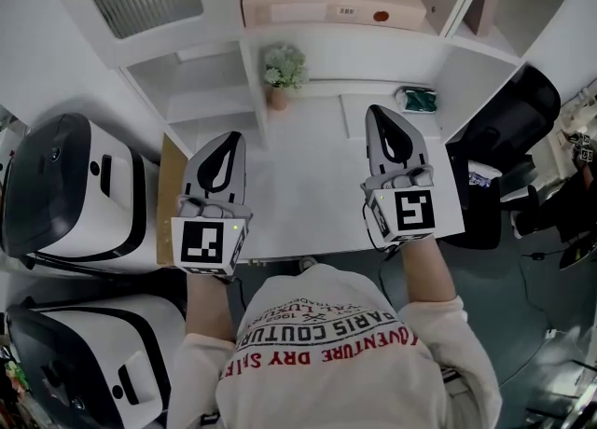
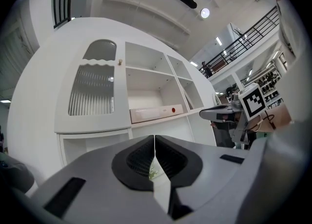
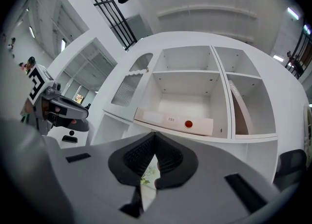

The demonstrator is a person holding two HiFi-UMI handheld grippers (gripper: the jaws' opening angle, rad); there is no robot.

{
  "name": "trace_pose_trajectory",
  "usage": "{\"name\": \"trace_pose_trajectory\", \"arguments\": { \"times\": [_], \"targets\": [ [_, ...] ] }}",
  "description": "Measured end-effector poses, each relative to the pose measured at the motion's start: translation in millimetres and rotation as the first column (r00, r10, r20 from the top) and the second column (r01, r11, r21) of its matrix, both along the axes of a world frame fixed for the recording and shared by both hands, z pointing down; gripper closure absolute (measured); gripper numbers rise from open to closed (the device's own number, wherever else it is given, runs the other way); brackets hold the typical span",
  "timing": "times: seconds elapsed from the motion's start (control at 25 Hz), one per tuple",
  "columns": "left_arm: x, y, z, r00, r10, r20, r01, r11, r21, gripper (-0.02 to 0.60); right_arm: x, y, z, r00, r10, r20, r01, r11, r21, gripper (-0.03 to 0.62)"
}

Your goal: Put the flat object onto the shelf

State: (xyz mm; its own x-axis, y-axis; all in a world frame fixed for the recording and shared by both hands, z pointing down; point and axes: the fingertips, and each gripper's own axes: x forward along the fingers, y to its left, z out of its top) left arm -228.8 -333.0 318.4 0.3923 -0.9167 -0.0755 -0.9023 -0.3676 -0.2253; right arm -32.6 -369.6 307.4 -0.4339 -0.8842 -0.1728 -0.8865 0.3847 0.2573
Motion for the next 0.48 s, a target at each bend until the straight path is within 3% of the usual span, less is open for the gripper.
{"name": "trace_pose_trajectory", "arguments": {
  "times": [0.48],
  "targets": [
    [10,-14,8,1.0,-0.007,-0.011,0.007,1.0,-0.013,0.563,-3,-9,14,1.0,-0.017,-0.012,0.017,1.0,-0.024,0.568]
  ]
}}
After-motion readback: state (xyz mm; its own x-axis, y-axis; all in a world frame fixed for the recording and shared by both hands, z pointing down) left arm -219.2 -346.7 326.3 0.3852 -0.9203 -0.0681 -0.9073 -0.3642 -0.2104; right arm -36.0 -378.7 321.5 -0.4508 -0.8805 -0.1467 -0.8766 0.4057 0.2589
